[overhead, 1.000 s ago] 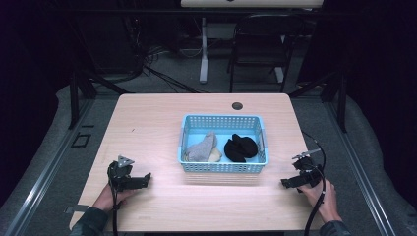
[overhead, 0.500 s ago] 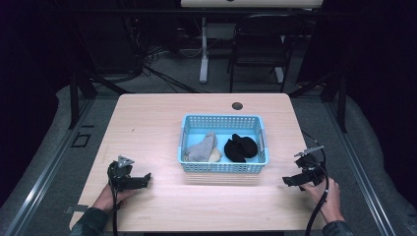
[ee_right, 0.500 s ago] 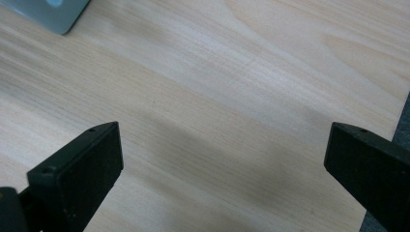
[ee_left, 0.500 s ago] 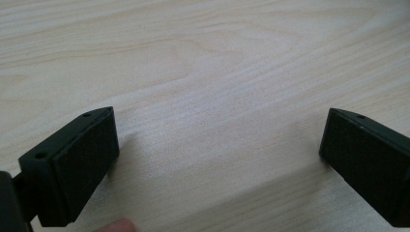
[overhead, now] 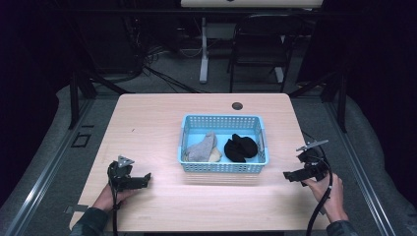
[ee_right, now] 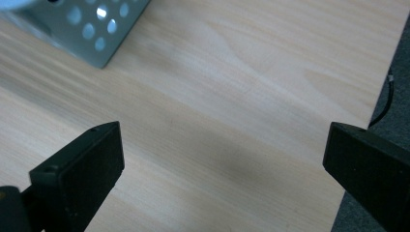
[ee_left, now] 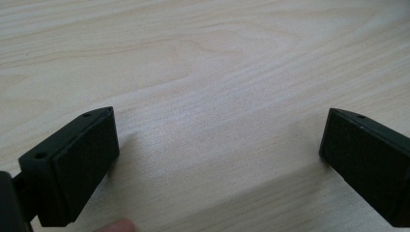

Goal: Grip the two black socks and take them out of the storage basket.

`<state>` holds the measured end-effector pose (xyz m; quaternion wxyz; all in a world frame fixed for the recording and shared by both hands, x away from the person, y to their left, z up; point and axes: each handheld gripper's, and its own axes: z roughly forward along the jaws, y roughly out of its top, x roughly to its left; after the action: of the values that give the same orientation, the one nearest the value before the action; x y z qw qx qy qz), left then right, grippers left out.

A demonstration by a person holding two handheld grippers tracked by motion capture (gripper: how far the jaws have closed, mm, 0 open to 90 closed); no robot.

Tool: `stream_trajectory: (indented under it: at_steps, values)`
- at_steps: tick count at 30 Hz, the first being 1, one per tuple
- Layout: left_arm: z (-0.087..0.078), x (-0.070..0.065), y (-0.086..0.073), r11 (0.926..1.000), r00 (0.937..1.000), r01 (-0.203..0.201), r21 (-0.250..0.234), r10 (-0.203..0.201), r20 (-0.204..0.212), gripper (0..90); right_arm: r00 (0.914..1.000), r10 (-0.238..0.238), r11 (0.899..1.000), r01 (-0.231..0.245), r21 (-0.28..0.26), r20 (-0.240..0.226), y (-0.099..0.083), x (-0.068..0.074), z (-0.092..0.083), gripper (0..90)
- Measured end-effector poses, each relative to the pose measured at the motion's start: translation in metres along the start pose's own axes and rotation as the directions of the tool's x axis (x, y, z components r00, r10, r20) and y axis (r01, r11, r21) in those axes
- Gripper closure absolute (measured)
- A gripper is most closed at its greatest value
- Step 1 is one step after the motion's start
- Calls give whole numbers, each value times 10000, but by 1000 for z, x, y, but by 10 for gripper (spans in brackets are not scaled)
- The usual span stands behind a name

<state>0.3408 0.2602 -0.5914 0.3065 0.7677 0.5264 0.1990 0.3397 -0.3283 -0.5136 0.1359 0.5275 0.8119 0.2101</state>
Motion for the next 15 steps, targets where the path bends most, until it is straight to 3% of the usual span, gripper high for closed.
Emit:
stream_trajectory:
  at_steps: [15]
  values:
    - [0, 0, 0, 10000, 10000, -4, 2, 4, 3, 4, 9995, -176, 9998, 178, 70, -252, 21, 3, -19, 16]
